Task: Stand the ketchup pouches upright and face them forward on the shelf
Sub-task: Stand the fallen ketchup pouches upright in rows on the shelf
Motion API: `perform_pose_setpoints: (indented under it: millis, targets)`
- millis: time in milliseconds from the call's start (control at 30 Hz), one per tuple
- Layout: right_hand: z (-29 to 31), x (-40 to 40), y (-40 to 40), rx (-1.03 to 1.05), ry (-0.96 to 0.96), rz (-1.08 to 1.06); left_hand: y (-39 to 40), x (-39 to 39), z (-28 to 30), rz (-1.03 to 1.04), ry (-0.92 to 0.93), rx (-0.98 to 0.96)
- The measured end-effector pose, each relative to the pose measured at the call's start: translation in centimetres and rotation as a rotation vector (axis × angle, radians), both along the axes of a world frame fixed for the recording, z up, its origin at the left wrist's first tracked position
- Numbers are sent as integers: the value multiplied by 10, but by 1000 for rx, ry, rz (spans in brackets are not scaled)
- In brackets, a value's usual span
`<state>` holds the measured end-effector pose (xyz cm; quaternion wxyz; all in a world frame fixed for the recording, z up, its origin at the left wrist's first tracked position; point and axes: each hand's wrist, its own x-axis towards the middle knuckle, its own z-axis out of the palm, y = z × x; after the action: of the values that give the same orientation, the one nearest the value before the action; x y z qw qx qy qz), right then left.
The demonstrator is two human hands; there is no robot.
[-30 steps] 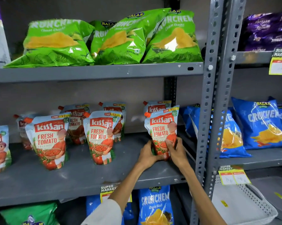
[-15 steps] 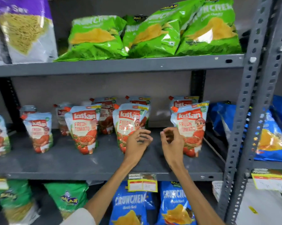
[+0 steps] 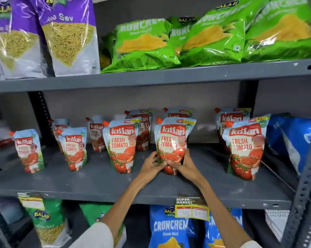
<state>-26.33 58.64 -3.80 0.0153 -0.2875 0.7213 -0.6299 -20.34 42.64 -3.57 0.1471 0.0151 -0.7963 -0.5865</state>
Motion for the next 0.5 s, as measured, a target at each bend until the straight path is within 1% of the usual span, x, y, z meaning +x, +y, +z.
perform_pose_setpoints:
  millis: [100,233,500]
  targets:
    - [-3,-2,7,9,-21,39,3,2,-4,8,13,11]
    - [-7,-8,24,47,-3,70,13,-1,-9,14,34,-14]
    - [-4,-28,44,75,0,39,43,-20,-6,35,62,-10]
